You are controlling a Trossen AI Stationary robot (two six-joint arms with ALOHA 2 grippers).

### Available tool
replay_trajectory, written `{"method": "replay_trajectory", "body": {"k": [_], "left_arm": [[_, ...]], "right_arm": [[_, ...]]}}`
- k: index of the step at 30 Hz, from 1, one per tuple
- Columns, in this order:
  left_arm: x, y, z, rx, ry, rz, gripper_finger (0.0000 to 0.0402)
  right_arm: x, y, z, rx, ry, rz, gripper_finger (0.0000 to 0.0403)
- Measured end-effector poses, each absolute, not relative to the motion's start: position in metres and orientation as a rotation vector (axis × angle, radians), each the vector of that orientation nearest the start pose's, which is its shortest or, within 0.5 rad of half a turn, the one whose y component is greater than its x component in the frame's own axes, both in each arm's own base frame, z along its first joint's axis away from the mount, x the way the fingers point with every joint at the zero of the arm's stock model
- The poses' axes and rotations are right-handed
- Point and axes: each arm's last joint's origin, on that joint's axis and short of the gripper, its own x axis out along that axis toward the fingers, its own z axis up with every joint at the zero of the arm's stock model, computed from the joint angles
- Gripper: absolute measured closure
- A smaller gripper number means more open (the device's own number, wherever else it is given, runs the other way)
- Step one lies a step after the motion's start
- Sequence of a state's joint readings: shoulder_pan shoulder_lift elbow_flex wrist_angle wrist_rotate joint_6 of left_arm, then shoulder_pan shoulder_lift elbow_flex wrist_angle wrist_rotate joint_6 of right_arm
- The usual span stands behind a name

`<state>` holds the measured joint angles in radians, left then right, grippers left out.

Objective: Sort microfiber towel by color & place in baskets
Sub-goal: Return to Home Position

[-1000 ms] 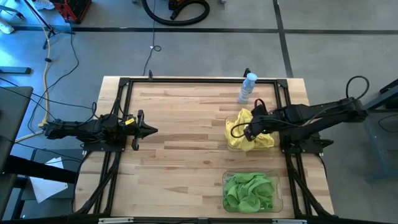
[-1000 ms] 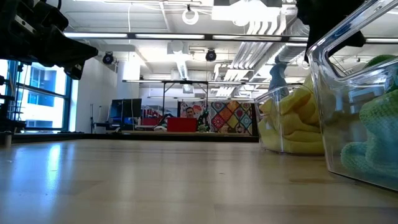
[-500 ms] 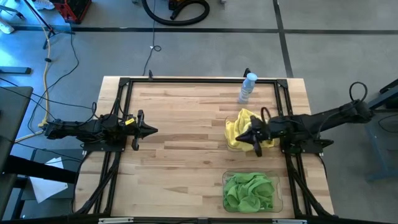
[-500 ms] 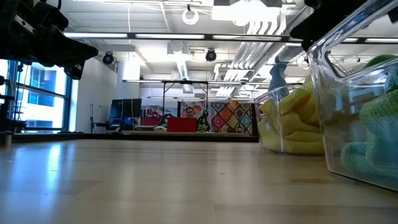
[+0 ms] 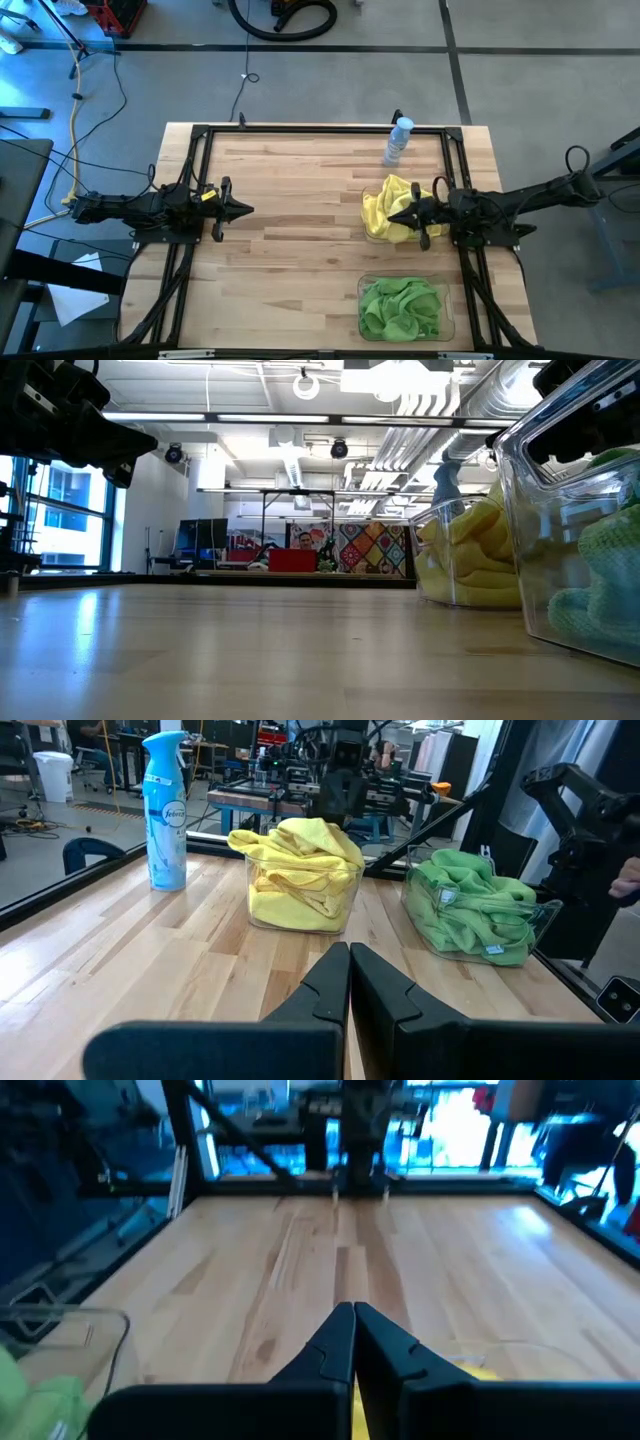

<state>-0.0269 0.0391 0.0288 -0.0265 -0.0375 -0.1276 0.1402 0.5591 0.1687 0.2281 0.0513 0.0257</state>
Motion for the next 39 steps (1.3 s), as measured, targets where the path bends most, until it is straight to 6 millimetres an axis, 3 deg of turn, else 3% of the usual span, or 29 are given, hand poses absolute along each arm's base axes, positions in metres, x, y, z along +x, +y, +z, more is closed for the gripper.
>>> {"method": "replay_trajectory", "body": {"k": [14,39], "left_arm": [[0.098,-0.002,0.168,-0.126,0.036,0.013,0.0401],[0.098,-0.002,0.168,-0.126,0.036,0.013,0.0401]], "right_arm": [[0.118,0.015,0.177,0.089,0.081,0.125,0.0403],[0.093,0.011,0.180,0.042,0.010,0.127,0.0403]]}}
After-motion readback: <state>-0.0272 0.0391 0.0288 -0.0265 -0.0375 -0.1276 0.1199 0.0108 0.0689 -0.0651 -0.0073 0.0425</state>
